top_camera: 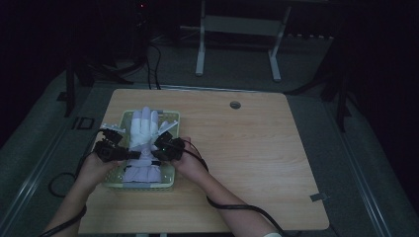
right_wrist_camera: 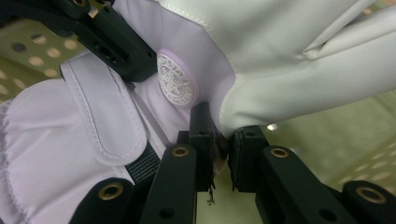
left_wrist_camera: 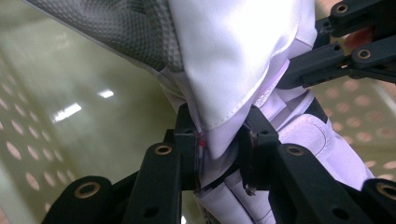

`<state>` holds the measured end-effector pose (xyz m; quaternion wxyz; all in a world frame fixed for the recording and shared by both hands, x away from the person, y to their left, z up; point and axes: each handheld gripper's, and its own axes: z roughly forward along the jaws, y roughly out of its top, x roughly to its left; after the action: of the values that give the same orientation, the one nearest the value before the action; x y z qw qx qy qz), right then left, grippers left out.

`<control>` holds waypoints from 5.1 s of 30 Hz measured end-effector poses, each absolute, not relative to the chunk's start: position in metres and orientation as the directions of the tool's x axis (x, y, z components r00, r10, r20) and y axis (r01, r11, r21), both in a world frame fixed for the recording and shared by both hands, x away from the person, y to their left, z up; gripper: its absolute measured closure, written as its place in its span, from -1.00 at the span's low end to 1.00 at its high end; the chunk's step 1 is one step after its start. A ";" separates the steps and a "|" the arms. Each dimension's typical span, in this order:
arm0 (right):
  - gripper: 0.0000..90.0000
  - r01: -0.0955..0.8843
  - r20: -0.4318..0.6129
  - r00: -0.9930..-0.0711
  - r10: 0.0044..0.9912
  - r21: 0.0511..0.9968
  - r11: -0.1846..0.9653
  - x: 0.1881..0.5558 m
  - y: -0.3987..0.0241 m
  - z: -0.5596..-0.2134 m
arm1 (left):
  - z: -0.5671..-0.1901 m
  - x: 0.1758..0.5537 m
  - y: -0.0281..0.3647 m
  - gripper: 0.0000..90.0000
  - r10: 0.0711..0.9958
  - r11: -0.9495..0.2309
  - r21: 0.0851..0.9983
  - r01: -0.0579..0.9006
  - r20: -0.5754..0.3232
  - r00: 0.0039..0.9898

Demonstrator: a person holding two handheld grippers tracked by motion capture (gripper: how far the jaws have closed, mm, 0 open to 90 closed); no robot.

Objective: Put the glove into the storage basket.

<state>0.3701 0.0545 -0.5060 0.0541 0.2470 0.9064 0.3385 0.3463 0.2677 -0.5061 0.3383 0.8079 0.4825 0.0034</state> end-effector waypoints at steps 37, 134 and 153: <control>-0.69 0.369 0.149 -0.903 0.402 0.748 0.552 0.372 0.002 -0.480 | -0.478 0.318 0.229 -0.70 0.859 -0.232 0.772 0.592 -0.123 0.497; -0.73 0.423 0.077 -0.826 0.558 0.739 0.524 0.318 -0.259 -0.556 | -0.563 0.245 -0.020 -0.95 0.352 -0.455 0.807 0.377 -0.226 0.908; -0.73 0.374 0.049 -0.827 0.560 0.792 0.483 0.296 -0.279 -0.559 | -0.569 0.239 -0.023 -0.95 0.352 -0.478 0.811 0.338 -0.176 0.919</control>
<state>0.2962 -0.2793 -0.5593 0.1084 0.2733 0.8543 0.4286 0.2394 -0.0234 -0.5692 0.4699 0.8595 0.2008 0.0077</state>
